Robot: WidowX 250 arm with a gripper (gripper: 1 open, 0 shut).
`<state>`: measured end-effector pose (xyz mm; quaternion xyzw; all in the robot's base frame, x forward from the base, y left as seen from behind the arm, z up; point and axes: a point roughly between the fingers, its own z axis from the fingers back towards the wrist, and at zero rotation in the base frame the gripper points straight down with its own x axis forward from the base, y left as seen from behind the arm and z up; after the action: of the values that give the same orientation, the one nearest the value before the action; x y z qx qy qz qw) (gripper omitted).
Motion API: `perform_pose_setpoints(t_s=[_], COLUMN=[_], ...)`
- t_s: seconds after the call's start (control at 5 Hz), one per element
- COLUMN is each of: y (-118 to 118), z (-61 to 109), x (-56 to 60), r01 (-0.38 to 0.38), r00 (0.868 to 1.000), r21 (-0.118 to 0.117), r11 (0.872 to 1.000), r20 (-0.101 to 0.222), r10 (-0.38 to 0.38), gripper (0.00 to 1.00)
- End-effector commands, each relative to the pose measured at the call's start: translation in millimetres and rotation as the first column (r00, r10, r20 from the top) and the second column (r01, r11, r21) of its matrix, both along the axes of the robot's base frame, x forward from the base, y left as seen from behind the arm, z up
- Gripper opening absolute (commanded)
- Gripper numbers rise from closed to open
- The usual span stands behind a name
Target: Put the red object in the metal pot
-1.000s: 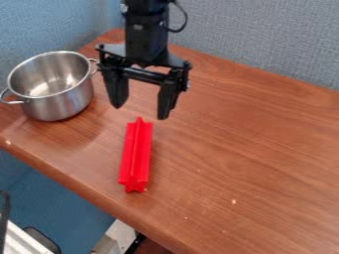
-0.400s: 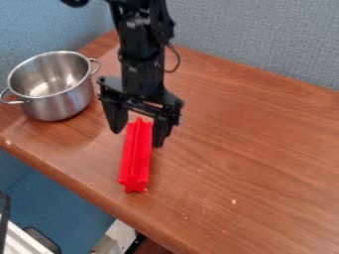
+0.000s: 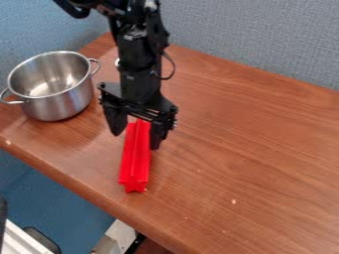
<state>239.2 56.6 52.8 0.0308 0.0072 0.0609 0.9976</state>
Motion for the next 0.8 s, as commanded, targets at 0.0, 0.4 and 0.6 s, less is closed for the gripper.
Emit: perform_pose_setpoints(t_s=[0.0,0.4,0.6], y=[13.3,13.6,10.1], z=[-1.7,2.9,-3.9], x=[2.8,8.1,8.7], r01=[0.002,-0.104,-0.108], r00=[1.0,0.995,0.994], r21=[-0.004,-0.022,-0.022], r11=[1.0,0.994,0.994], r20=[0.012,0.004,0.003], r10=[-0.002,0.104,0.108], gripper=[1.0,0.0,0.0])
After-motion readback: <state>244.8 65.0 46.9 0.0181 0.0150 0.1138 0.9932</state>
